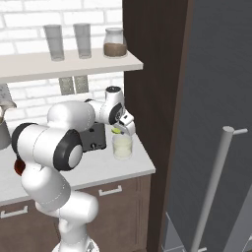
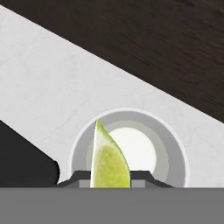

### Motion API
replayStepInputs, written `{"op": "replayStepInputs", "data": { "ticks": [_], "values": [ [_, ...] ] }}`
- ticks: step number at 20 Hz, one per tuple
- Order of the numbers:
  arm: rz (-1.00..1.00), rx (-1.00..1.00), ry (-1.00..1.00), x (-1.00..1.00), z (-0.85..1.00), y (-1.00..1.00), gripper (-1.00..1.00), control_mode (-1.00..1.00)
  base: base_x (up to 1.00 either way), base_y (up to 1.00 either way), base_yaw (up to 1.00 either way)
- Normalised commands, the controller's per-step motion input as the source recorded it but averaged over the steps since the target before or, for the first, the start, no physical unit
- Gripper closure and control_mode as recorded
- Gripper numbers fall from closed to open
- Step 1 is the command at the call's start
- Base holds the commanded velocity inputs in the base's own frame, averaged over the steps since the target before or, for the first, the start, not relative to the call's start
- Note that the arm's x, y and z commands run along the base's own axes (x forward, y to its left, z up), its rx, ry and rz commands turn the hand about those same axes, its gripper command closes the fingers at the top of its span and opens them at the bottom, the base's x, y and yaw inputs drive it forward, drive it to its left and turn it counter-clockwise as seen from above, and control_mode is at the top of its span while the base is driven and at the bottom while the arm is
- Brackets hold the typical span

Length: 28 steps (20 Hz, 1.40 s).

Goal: Grab a lemon wedge from the fridge and one ice cube from the ice bowl, and put them in the glass of lemonade.

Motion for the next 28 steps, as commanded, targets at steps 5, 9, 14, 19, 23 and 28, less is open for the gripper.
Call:
{"op": "replayStepInputs", "data": {
  "ticks": [5, 9, 14, 19, 23, 28],
  "values": [
    [0.00, 0.00, 0.00, 0.00, 0.00, 0.00, 1.00, -1.00, 0.00, 0.00, 0.00],
    [0.00, 0.00, 0.00, 0.00, 0.00, 0.00, -1.00, -1.00, 0.00, 0.00, 0.00],
    [0.00, 0.00, 0.00, 0.00, 0.00, 0.00, -1.00, -1.00, 0.00, 0.00, 0.00],
    [0.00, 0.00, 0.00, 0.00, 0.00, 0.00, -1.00, -1.00, 0.00, 0.00, 0.00],
    [0.00, 0.00, 0.00, 0.00, 0.00, 0.00, -1.00, -1.00, 0.00, 0.00, 0.00],
    [0.00, 0.03, -0.05, -0.03, 0.06, -0.01, -1.00, -1.00, 0.00, 0.00, 0.00]
  ]
}}
